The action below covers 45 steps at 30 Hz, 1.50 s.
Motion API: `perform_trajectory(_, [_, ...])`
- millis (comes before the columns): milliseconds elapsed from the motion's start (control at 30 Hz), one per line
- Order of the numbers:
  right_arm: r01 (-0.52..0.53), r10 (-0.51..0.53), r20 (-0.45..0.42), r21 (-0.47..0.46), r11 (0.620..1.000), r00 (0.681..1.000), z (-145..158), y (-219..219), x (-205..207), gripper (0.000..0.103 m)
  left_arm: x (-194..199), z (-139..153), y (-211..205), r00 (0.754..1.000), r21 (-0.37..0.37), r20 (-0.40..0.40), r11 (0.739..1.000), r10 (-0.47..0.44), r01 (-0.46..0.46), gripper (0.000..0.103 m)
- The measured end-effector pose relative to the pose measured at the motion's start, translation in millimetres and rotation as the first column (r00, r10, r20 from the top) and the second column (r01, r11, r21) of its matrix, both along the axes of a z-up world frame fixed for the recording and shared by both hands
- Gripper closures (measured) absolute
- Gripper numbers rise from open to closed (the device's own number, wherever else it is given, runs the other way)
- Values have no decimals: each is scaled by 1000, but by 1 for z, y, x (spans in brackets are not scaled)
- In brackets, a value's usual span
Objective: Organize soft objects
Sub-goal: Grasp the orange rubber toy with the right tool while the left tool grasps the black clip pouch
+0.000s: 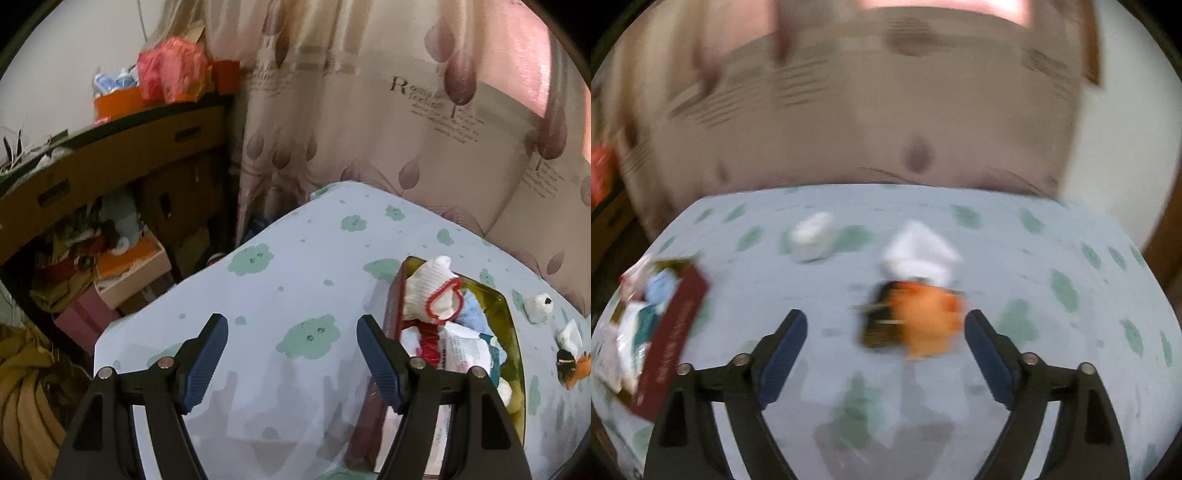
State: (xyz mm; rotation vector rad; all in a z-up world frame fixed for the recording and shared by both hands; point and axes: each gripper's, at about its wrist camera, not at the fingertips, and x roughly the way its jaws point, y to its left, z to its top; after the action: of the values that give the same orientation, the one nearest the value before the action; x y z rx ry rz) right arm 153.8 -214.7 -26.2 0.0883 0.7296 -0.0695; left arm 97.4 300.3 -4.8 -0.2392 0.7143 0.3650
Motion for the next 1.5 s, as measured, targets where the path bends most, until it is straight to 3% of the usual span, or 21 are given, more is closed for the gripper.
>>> perform_trajectory(233, [2,0,-97,21,1000,995,-43,-30,26,15,-2,15,-37,994,58,40,994,-97,95,29])
perform_trajectory(433, [-15,23,-109,73,997,994,-61,-40,58,15,11,36,-99,956,70,57,956,-287,283,29])
perform_trajectory(467, [-25,33,-104,75,997,994,-62,-39,62,21,15,37,-111,948,74,50,948,-313,309,29])
perform_trajectory(500, [-41,49,-99,80,996,994,-63,-39,64,33,19,38,-122,940,80,46,939,-338,333,29])
perform_trajectory(567, [-89,102,-99,121,989,990,-64,-36,65,54,29,37,-155,911,84,38,909,-411,407,29])
perform_trajectory(600, [-90,100,-88,115,989,991,-62,-35,63,58,33,35,-169,898,82,28,896,-439,436,29])
perform_trajectory(700, [-100,109,-83,102,990,991,-60,-35,53,59,44,29,-206,859,54,13,858,-512,511,29])
perform_trajectory(800, [-85,92,-69,94,992,993,-59,-43,36,59,55,18,-252,802,49,-9,801,-597,597,29])
perform_trajectory(967, [1,-1,-65,-4,1000,998,-56,-65,4,59,69,3,-317,707,-1,-33,708,-706,707,28])
perform_trajectory(1067, [30,-27,-86,29,999,996,-61,-80,-10,59,81,-8,-353,646,-55,-49,648,-762,760,23])
perform_trajectory(1267, [42,-36,-82,64,997,996,-64,-87,-17,58,108,-25,-419,587,-74,-84,592,-806,802,21])
perform_trajectory(1400, [40,-33,-84,73,997,996,-65,-88,-17,57,124,-35,-451,574,-36,-100,579,-813,814,21])
perform_trajectory(1500, [41,-32,-87,101,994,996,-67,-91,-17,57,141,-48,-469,582,-34,-134,590,-802,806,21])
